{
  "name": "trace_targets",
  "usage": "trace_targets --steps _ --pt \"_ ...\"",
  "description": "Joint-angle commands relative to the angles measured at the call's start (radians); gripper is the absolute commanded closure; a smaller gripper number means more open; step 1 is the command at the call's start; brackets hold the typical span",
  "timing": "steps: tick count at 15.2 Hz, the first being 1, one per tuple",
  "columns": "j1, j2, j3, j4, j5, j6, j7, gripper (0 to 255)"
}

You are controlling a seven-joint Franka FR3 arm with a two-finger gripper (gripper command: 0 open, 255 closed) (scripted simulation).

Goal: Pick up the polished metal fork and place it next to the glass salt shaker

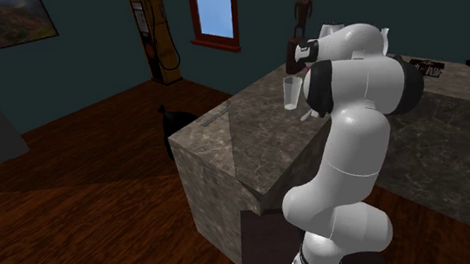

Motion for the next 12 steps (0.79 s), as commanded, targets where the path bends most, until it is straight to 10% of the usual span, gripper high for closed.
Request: trace_targets --steps 1,12 --pt "-0.001 0.007 -0.001 -0.016 -0.001 0.024 -0.002 255" --pt "0.0 0.05 -0.003 -0.113 -0.013 0.162 0.007 255"
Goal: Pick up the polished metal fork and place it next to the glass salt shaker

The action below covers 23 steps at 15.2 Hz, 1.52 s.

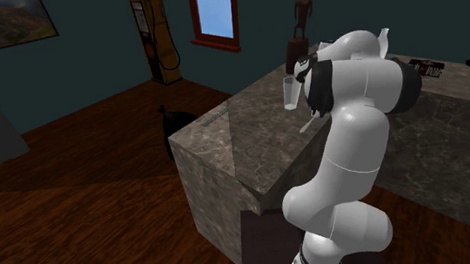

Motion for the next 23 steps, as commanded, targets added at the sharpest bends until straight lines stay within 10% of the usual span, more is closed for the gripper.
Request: trace_targets --steps 1,22,23 --pt "0.001 0.012 0.0 -0.013 -0.003 0.025 0.004 255" --pt "0.006 0.095 -0.006 -0.09 -0.028 0.183 0.021 255" --pt "0.006 0.095 -0.006 -0.09 -0.028 0.183 0.021 0"
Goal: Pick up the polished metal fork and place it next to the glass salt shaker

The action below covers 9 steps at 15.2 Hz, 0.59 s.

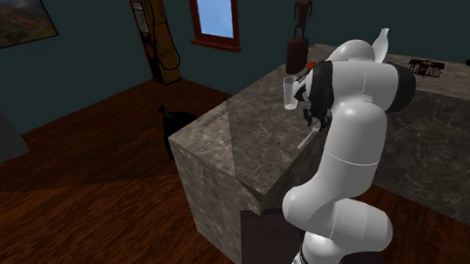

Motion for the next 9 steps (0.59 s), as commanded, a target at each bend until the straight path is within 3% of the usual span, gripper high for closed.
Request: trace_targets --steps 1,5,9 --pt "0.0 0.0 0.0 0.0 0.0 0.0 0.0 0" --pt "0.0 0.0 0.0 0.0 0.0 0.0 0.0 0" --pt "-0.004 -0.073 0.006 0.039 0.02 -0.11 -0.014 0"
